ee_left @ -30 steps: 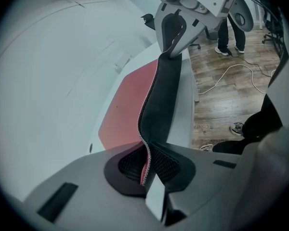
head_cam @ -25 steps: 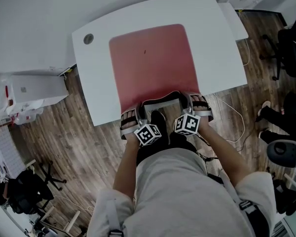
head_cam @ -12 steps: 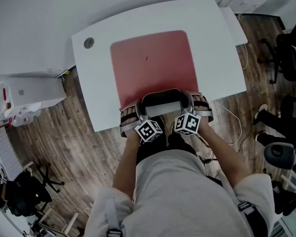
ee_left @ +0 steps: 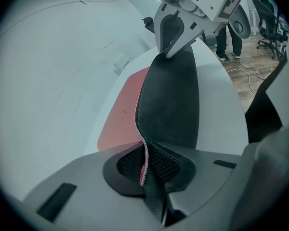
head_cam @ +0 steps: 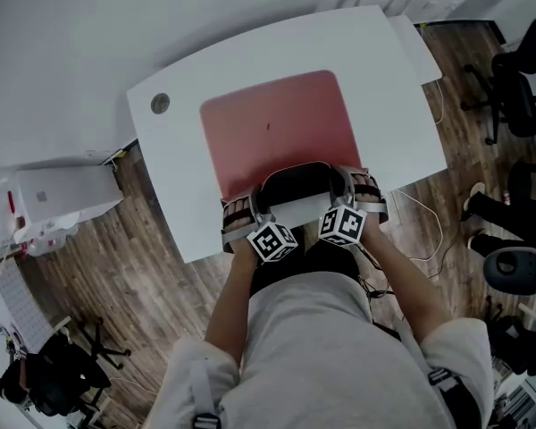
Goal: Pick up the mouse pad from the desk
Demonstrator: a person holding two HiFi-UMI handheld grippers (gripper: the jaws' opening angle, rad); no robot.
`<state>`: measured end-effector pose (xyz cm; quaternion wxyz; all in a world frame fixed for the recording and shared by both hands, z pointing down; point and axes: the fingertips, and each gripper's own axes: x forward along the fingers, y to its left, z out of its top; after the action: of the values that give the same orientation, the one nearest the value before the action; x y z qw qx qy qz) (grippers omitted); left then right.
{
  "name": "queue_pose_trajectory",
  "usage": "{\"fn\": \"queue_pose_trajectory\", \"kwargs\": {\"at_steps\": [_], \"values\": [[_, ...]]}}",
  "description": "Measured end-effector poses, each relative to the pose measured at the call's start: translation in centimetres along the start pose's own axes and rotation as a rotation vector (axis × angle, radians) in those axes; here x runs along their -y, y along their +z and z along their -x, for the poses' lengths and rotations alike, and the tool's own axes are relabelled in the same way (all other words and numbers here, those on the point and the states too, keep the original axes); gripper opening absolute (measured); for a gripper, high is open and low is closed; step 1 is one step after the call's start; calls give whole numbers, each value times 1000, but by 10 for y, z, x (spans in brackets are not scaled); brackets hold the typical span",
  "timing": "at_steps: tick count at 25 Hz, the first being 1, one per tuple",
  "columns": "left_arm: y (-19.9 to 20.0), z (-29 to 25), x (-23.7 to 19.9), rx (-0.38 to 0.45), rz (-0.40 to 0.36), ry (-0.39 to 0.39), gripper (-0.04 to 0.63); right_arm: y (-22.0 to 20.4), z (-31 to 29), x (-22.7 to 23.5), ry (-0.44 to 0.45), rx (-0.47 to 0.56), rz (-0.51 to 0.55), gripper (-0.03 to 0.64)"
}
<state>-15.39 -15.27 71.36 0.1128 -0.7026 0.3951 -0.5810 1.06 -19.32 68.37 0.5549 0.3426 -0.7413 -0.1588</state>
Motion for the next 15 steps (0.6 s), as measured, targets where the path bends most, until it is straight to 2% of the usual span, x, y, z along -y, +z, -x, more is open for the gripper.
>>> {"fn": "queue_pose_trajectory", "kwargs": {"at_steps": [7, 15], "values": [[8, -16, -25, 48, 20, -7, 32, 8, -8, 25, -55, -27, -73, 54], [23, -24, -72, 60, 99, 58, 31, 25, -15, 66, -89, 36, -89, 54]]}}
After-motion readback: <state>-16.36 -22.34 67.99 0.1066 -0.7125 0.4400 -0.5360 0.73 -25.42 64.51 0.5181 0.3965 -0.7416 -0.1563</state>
